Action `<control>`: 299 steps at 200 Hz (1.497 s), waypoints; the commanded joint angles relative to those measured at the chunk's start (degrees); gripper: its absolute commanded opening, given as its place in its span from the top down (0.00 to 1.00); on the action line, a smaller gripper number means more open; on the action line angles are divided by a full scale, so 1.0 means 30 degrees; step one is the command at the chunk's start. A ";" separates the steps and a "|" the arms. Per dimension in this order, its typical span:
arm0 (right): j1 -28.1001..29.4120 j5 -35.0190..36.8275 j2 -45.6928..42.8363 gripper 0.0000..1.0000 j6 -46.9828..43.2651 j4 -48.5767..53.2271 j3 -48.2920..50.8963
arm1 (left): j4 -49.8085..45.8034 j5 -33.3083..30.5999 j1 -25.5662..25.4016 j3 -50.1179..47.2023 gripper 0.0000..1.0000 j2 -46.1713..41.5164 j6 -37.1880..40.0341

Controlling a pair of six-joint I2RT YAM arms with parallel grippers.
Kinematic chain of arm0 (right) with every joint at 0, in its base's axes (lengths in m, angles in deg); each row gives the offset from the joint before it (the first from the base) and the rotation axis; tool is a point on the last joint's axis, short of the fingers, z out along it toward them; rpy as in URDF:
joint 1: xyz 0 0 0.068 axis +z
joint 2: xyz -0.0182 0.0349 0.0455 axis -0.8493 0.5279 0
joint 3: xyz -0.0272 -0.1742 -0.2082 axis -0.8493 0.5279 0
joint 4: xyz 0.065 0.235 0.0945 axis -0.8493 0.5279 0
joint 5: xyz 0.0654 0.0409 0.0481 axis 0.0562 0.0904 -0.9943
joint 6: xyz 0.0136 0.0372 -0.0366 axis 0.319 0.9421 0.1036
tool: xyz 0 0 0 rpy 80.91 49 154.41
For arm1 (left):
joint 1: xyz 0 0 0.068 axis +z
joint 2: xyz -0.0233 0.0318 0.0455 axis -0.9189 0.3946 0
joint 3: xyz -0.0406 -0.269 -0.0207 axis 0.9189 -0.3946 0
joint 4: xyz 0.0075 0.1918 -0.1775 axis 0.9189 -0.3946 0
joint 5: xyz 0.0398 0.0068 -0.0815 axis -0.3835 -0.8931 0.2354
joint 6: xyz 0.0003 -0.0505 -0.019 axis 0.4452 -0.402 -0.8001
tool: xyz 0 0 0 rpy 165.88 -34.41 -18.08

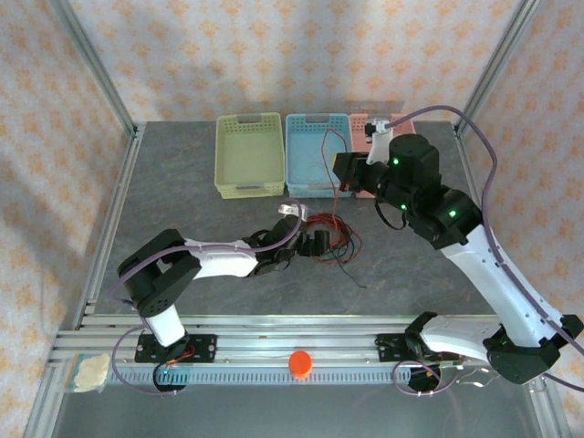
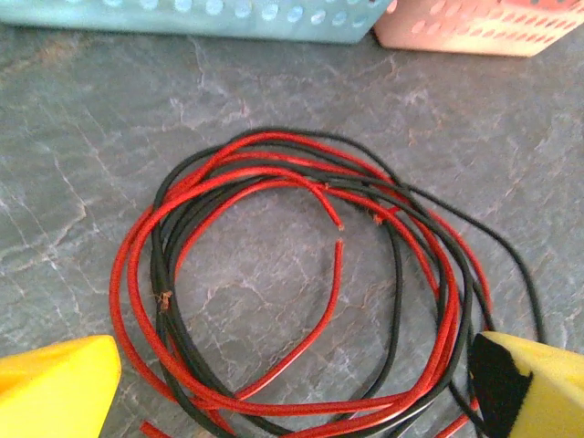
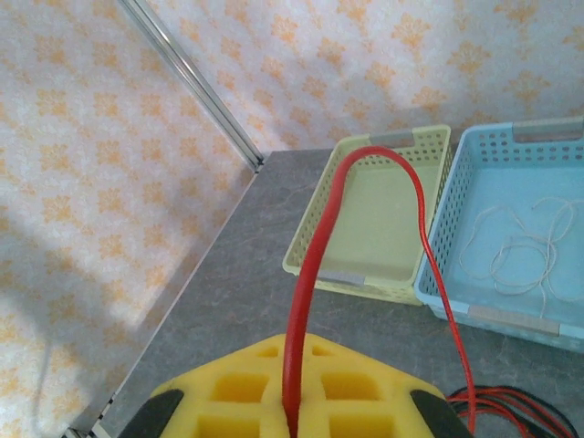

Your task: Untangle the cables

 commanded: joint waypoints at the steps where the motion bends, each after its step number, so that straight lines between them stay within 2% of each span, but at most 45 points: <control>1: 0.0062 0.0614 0.0032 1.00 -0.0649 0.0065 -0.1203 | 0.0389 -0.0483 -0.0242 0.0572 0.01 0.0537 0.0279; 142: 0.0062 0.2598 0.0712 1.00 -0.2774 0.0452 -0.6244 | -0.0009 -0.1620 -0.0301 -0.0048 0.01 0.1005 -0.0068; 195: 0.0062 0.3092 0.1179 1.00 -0.2386 0.0502 -0.4994 | -0.0273 -0.2913 -0.0302 -0.0644 0.01 -0.2730 0.0279; 224: 0.0062 0.3166 0.1086 1.00 -0.2152 0.0235 -0.4416 | 0.0117 -0.3608 -0.0301 -0.1380 0.01 -0.4914 0.1598; 243: 0.0062 0.3238 0.1141 1.00 -0.2144 0.0249 -0.4393 | 0.1057 -0.3703 -0.0128 -0.1968 0.01 -0.6054 0.2044; 276: 0.0062 0.3151 0.1237 1.00 -0.2060 0.0176 -0.4258 | 0.5140 -0.3988 -0.0077 -0.3903 0.01 -0.7112 0.3957; 299: 0.0061 0.3180 0.1249 1.00 -0.1932 0.0205 -0.4165 | 0.9274 -0.2584 -0.0067 -0.5776 0.03 -0.7499 0.5766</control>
